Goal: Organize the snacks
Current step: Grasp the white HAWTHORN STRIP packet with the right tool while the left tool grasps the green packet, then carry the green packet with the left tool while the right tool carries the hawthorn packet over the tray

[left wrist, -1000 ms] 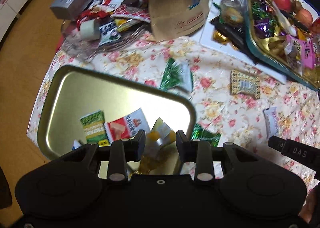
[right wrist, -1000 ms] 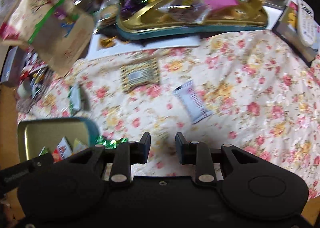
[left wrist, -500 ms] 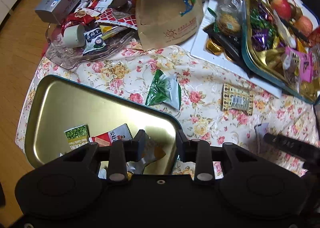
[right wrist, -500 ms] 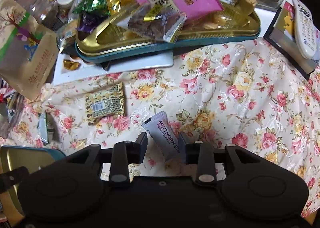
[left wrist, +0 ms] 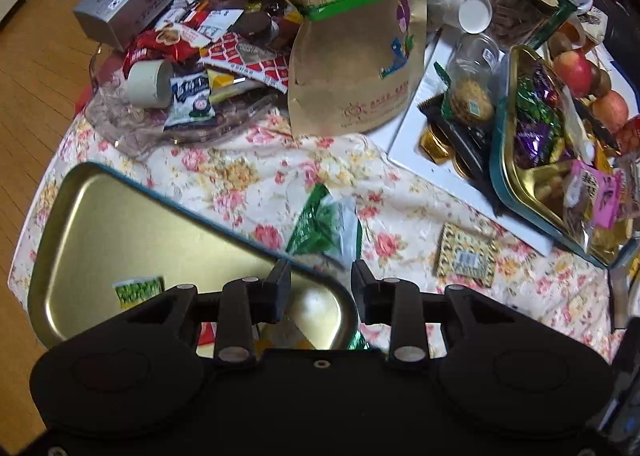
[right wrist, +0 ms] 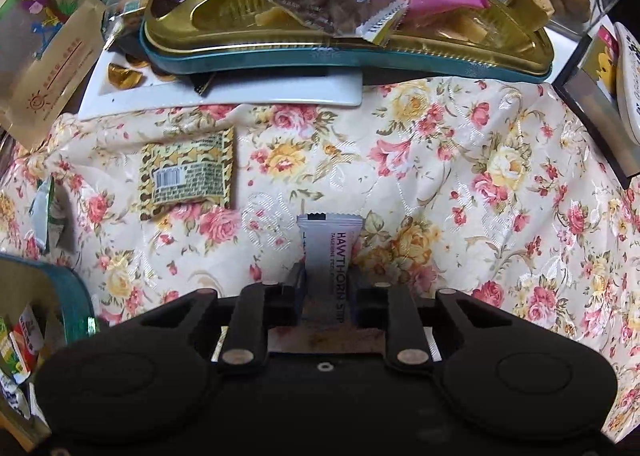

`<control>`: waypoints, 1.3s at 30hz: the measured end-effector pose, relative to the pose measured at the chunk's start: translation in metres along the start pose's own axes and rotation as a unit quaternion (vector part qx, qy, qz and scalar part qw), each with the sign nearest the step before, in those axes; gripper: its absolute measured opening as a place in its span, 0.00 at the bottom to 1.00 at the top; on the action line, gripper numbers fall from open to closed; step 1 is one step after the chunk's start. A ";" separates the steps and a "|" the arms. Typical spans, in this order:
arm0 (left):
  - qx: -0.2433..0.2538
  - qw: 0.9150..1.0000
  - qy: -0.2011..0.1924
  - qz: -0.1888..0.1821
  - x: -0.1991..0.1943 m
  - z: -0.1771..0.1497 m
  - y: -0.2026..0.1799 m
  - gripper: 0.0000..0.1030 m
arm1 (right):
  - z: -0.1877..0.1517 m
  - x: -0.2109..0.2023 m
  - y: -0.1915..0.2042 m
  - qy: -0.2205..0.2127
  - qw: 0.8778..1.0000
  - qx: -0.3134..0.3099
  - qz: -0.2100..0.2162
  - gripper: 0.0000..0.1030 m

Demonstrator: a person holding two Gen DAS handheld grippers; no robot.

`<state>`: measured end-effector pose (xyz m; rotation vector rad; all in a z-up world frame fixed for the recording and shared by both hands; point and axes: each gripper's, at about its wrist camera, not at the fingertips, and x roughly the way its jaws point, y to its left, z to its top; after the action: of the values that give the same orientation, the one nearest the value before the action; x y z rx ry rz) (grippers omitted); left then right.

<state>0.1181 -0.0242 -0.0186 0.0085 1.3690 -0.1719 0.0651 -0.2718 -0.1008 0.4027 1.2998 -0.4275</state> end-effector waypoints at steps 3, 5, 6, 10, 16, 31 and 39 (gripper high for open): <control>0.013 1.000 -0.001 0.003 0.014 0.009 -0.005 0.41 | 0.001 -0.009 0.000 0.002 1.000 0.013 0.014 0.21; 0.017 1.000 0.001 0.006 0.023 0.013 -0.007 0.41 | 0.003 -0.018 0.000 -0.002 0.999 0.017 0.028 0.21; 0.018 1.000 0.002 0.009 0.028 0.014 -0.008 0.41 | 0.003 -0.025 0.001 -0.007 0.999 0.018 0.036 0.21; 0.012 1.000 0.009 0.014 0.047 0.019 -0.008 0.41 | 0.005 -0.044 0.006 -0.019 0.998 0.014 0.058 0.21; 0.001 1.000 0.019 0.011 0.070 0.026 -0.008 0.41 | 0.000 -0.070 0.011 -0.033 0.996 0.003 0.088 0.21; 0.029 0.997 0.025 0.069 0.098 0.015 -0.026 0.37 | -0.015 -0.102 0.001 -0.070 0.994 -0.014 0.085 0.21; 0.040 0.997 0.006 0.067 0.065 0.011 -0.038 0.34 | -0.018 -0.106 -0.001 -0.071 0.993 -0.011 0.093 0.21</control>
<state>0.1363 -0.0707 -0.0760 0.1679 1.3686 -0.1133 0.0273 -0.2554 -0.0014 0.4637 1.1175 -0.2789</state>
